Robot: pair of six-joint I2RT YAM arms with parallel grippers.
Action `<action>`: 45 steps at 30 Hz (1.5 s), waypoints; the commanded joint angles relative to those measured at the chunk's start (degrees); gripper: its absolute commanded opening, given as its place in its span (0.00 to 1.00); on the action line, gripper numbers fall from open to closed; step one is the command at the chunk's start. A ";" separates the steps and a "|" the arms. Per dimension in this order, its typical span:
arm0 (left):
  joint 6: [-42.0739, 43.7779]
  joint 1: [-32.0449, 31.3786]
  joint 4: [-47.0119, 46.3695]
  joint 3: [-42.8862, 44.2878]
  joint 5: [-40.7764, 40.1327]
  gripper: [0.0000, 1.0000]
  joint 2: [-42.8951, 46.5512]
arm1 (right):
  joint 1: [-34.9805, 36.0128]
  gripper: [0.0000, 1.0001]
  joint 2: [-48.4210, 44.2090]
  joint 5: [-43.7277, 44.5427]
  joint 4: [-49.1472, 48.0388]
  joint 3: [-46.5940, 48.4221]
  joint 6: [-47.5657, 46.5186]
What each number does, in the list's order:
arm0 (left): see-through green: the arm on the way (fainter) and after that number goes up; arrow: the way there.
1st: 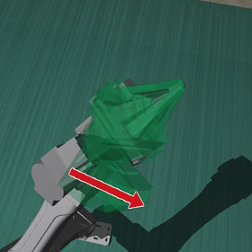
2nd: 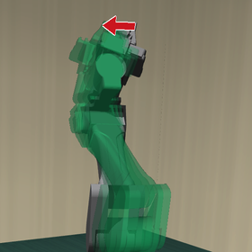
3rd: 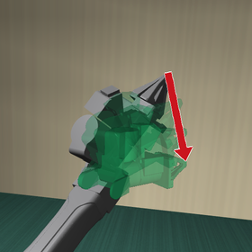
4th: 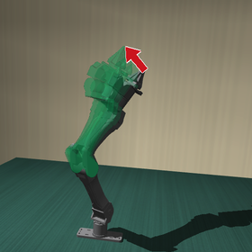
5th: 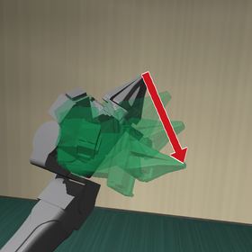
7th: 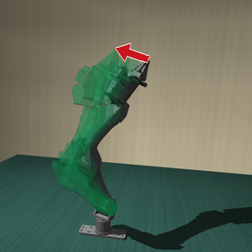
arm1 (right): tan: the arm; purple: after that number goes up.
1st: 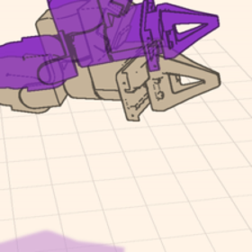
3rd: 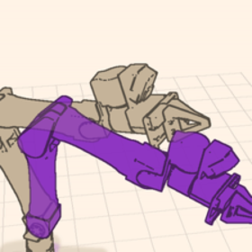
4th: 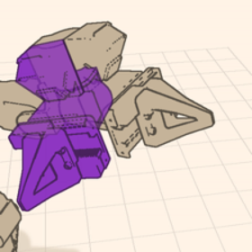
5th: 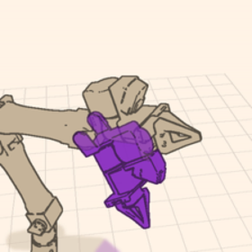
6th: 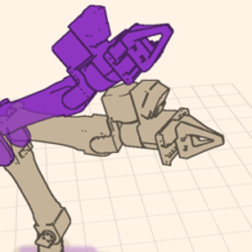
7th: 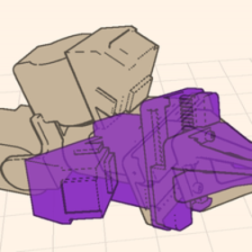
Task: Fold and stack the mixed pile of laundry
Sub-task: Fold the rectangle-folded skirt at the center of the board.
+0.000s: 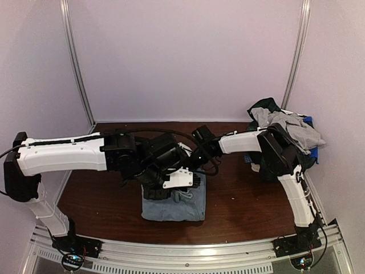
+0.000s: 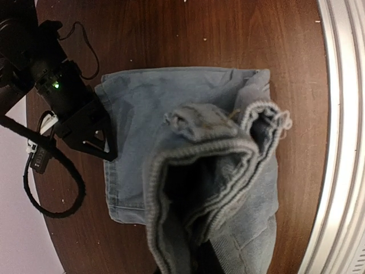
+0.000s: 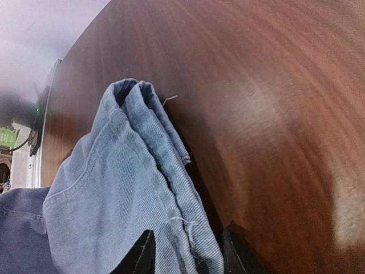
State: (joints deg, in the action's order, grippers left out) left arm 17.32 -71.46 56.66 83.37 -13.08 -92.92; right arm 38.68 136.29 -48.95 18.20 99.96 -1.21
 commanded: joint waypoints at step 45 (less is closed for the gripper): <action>-39.99 26.43 -42.38 -37.35 15.65 0.65 22.34 | -0.34 0.50 -37.87 3.46 -23.62 -40.37 27.53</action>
State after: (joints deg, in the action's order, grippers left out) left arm -4.40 -48.62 22.65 54.94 -8.75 -72.71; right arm 35.22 98.89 -44.14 1.34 65.56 19.94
